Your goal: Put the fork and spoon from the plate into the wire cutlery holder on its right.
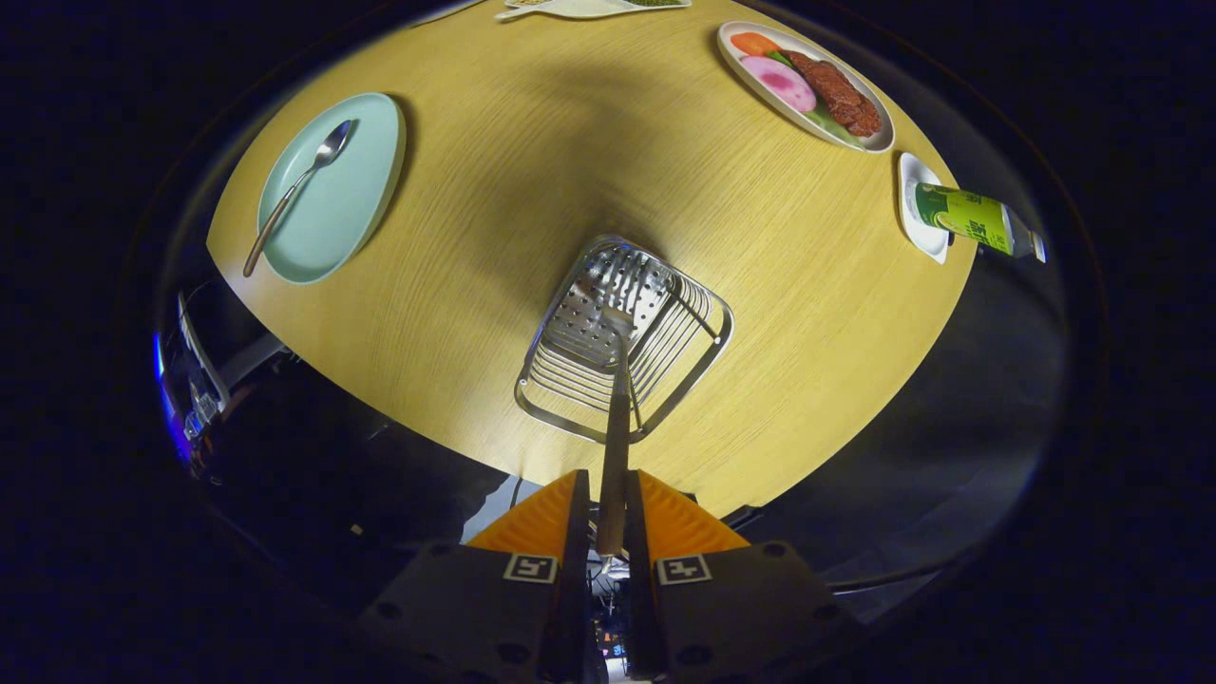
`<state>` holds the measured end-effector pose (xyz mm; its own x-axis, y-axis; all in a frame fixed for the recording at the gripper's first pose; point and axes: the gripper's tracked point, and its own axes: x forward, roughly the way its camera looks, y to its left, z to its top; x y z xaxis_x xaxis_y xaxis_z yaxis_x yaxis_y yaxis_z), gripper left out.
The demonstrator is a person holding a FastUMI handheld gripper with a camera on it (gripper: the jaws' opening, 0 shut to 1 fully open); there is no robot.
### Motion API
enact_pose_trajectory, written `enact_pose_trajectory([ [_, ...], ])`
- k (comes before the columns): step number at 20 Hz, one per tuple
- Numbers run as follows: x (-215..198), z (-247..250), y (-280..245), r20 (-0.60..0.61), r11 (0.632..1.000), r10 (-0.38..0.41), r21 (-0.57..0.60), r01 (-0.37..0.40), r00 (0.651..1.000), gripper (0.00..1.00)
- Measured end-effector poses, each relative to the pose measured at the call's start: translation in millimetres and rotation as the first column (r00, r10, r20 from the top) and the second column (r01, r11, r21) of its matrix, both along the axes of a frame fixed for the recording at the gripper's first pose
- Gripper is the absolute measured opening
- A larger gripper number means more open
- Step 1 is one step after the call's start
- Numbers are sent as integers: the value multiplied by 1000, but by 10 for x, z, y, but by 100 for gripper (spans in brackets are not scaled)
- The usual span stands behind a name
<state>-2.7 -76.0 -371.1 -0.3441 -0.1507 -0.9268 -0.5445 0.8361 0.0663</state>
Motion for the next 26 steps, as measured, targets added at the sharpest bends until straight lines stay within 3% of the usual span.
enact_pose_trajectory([
  [4, 149, 65, 37, 106, 997, -35, 66, 28, 994, 35],
  [5, 172, 105, 71, 138, 995, -52, 90, 40, 989, 47],
  [8, 249, 261, 148, 234, 983, -123, 164, 85, 964, 65],
  [10, 328, 385, 265, 311, 969, -178, 220, 112, 934, 70],
  [12, 390, 543, 485, 373, 945, -245, 296, 136, 895, 81],
  [16, 467, 847, 1213, 450, 882, -344, 456, 119, 824, 95],
  [19, 415, 970, 1881, 428, 822, -394, 561, 103, 813, 98],
  [22, 280, 863, 2528, 377, 782, -408, 615, 104, 832, 98],
  [24, 175, 726, 2942, 300, 740, -442, 654, 155, 845, 98],
  [26, 101, 555, 3286, 192, 694, -497, 673, 255, 846, 98],
])
